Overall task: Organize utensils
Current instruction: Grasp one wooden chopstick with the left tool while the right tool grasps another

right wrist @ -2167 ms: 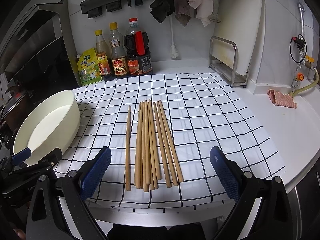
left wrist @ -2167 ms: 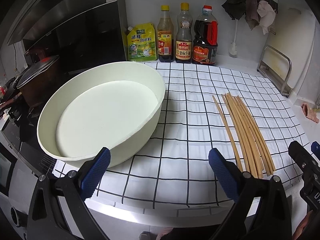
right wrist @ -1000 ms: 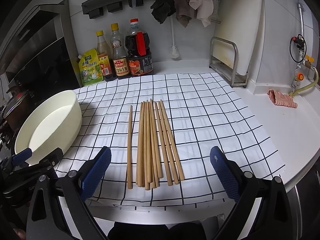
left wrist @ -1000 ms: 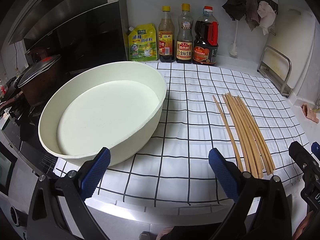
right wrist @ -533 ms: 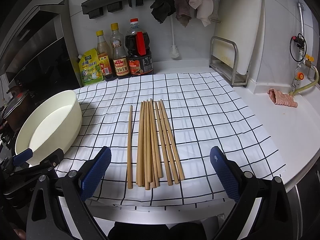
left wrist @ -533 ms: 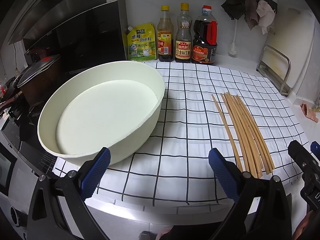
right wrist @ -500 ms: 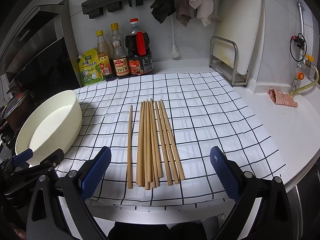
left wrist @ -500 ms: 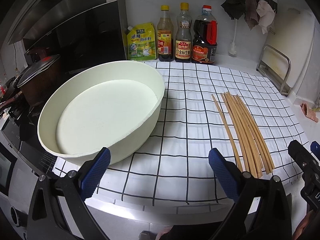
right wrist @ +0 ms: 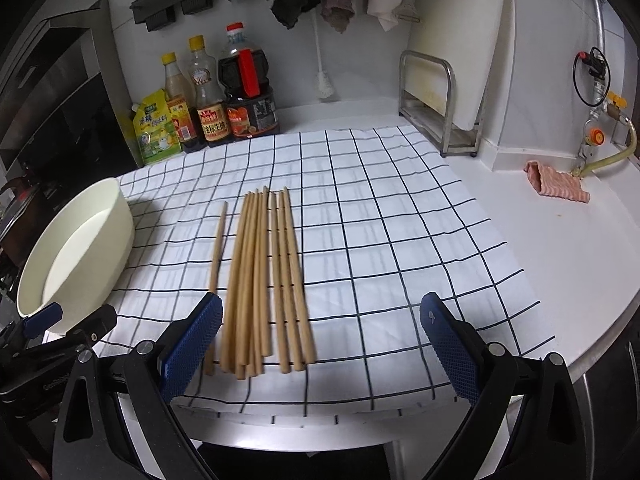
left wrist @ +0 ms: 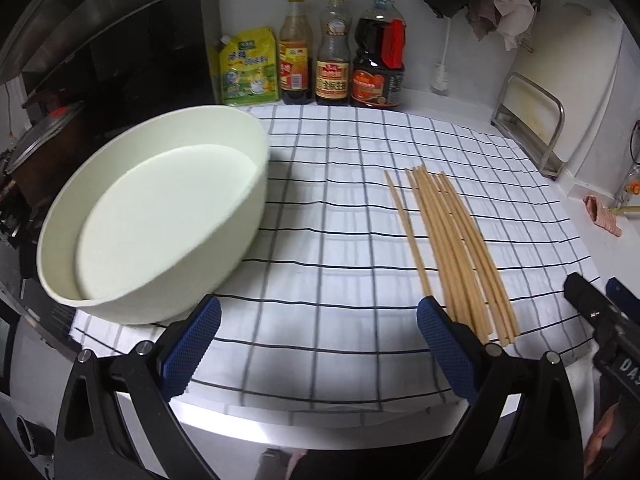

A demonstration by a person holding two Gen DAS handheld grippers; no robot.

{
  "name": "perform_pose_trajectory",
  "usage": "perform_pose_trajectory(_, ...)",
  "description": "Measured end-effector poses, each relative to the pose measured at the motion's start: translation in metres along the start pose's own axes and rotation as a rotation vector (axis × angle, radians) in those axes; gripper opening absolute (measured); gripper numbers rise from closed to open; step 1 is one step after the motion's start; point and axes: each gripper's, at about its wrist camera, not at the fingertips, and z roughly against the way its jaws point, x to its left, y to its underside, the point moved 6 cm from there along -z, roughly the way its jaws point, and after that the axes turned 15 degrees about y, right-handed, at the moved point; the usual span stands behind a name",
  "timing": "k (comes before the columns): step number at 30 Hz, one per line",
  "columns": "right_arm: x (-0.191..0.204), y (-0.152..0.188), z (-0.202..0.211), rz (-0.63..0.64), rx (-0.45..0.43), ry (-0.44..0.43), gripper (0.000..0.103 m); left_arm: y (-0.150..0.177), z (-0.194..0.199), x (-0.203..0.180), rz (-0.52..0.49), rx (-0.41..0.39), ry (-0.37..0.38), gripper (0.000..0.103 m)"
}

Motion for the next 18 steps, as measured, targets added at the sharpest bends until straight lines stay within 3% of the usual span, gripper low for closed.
perform_pose_trajectory(7, 0.004, -0.003, -0.036, 0.08, 0.051, 0.0, 0.095, -0.011, -0.027, -0.019, -0.039, 0.026, 0.005, 0.097)
perform_pose_trajectory(18, 0.016, -0.012, -0.103, 0.129, 0.165, 0.0, 0.094, -0.018, -0.073, -0.007, 0.037, 0.093, -0.001, 0.097)
